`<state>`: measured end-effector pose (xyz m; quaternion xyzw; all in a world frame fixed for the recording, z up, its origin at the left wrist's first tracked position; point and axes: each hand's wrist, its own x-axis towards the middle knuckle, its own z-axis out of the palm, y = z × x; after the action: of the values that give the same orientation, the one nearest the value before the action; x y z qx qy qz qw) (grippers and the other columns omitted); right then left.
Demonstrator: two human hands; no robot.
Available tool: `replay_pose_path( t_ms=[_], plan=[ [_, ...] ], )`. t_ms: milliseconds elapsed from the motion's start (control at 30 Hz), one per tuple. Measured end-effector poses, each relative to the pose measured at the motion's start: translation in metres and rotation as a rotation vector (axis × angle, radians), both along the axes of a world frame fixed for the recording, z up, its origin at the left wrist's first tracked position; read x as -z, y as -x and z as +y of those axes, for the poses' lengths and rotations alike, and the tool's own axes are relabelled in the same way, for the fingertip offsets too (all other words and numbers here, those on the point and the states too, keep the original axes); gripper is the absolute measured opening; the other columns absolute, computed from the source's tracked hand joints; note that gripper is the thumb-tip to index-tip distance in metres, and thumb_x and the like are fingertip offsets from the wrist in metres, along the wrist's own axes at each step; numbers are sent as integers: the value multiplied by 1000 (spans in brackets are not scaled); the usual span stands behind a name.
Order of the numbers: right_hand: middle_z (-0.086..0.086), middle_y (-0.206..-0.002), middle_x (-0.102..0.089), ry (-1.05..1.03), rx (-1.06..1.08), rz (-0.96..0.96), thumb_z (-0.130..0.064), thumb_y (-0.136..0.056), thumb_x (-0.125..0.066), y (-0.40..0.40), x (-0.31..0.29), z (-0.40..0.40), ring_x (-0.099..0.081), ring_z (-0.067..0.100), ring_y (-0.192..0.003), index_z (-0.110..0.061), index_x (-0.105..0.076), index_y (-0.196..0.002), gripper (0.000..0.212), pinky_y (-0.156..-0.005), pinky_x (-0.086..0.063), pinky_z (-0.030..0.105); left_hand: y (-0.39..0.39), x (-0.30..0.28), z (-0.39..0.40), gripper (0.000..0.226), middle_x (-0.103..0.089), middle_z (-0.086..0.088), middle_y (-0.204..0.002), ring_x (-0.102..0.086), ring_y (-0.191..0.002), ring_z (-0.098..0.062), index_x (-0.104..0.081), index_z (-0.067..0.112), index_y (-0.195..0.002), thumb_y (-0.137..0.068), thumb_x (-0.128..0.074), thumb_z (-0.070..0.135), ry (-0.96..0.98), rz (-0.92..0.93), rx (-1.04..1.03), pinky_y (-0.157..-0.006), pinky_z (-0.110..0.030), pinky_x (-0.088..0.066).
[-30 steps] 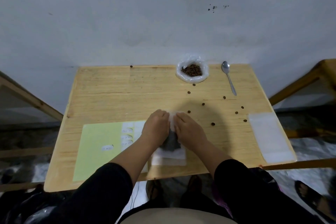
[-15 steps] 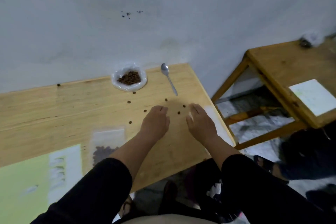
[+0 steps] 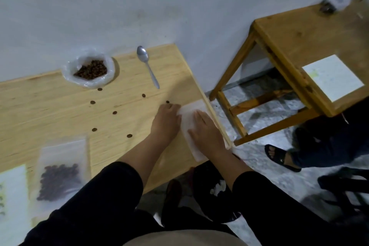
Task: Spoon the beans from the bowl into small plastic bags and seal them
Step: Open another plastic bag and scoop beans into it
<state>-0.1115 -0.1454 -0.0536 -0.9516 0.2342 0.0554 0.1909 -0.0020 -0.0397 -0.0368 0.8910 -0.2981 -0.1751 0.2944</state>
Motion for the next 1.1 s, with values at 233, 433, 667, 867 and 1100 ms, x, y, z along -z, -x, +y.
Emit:
replay_pose_path(
  t_ms=[233, 433, 667, 867, 1100],
  plan=[
    [6, -154, -21, -41, 3, -17, -35, -93, -50, 2, 3, -4, -18, 17, -143, -11, -20, -147, 67, -116, -22, 31, 5, 0, -6, 19, -59, -14, -108, -49, -107, -29, -62, 4, -104, -86, -58, 7, 114, -81, -65, -79, -29, -38],
    [7, -151, -29, -100, 54, -170, -25, -92, -54, -5, -19, -13, -27, 20, -139, -12, -32, -143, 58, -110, -28, 29, 4, -10, -10, 9, -61, -7, -74, -56, -68, -24, -57, 7, -85, -86, -53, -1, 192, -34, -101, -61, -36, -46],
    [14, -97, -68, 132, -49, -530, -22, -79, -64, -51, -82, -31, -63, 34, -92, -7, -67, -102, 28, -80, -51, 43, -24, -55, -1, 14, -62, 2, -72, -53, -60, -7, -58, 10, -79, -83, -55, -4, 374, -96, -114, -60, -24, -45],
    [4, -82, -73, -38, 12, -700, -16, -83, -63, -96, -152, 2, -67, 21, -76, -9, -73, -85, 12, -70, -46, 20, -58, -116, 23, 15, -59, 8, -94, -52, -87, -3, -61, 15, -98, -84, -67, 15, 624, -233, -383, -77, -10, -39],
    [-11, -83, -69, -690, 100, -685, -22, -85, -66, -125, -196, 82, -65, 3, -82, -19, -72, -96, 13, -73, -47, 9, -63, -162, 78, 18, -65, 8, -85, -63, -83, -4, -62, 15, -106, -89, -63, 20, 797, 37, -609, -68, -2, -42]
  ],
)
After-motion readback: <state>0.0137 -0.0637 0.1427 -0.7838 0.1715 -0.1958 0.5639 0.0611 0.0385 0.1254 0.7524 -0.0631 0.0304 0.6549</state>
